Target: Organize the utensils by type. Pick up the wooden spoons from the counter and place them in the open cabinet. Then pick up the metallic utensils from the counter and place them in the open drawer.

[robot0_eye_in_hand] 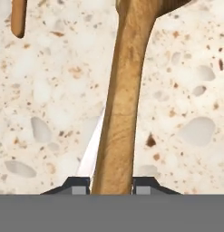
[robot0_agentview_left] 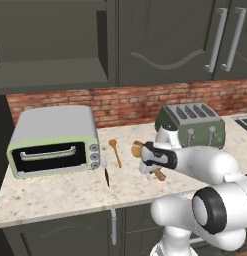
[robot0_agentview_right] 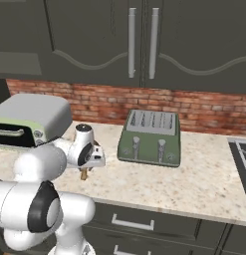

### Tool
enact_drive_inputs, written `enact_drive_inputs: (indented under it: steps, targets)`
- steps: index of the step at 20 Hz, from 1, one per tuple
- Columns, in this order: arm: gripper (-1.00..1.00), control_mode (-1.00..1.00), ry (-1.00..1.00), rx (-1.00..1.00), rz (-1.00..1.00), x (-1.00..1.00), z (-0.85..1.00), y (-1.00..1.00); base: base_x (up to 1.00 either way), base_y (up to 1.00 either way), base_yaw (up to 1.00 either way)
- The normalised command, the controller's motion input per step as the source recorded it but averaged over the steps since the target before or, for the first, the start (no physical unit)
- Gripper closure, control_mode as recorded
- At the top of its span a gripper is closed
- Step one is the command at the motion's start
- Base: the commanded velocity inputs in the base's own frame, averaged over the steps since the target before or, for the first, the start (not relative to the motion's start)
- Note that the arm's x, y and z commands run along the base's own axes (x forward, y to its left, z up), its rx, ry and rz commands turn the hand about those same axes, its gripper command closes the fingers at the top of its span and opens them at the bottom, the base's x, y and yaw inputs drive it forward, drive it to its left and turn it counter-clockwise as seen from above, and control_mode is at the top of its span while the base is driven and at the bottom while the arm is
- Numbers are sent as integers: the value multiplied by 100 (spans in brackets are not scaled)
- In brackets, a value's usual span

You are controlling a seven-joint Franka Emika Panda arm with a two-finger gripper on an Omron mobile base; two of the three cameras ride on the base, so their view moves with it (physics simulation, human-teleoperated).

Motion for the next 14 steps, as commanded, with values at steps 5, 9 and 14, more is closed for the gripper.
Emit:
enact_drive_inputs:
  steps: [5,9,14]
  targets:
    - [100,-100,-29,-1,18,-11,98,6,0,0,0]
    - [100,-100,-30,0,21,-22,100,0,0,0,0]
    - [100,-100,-22,0,27,-18,95,1,0,0,0]
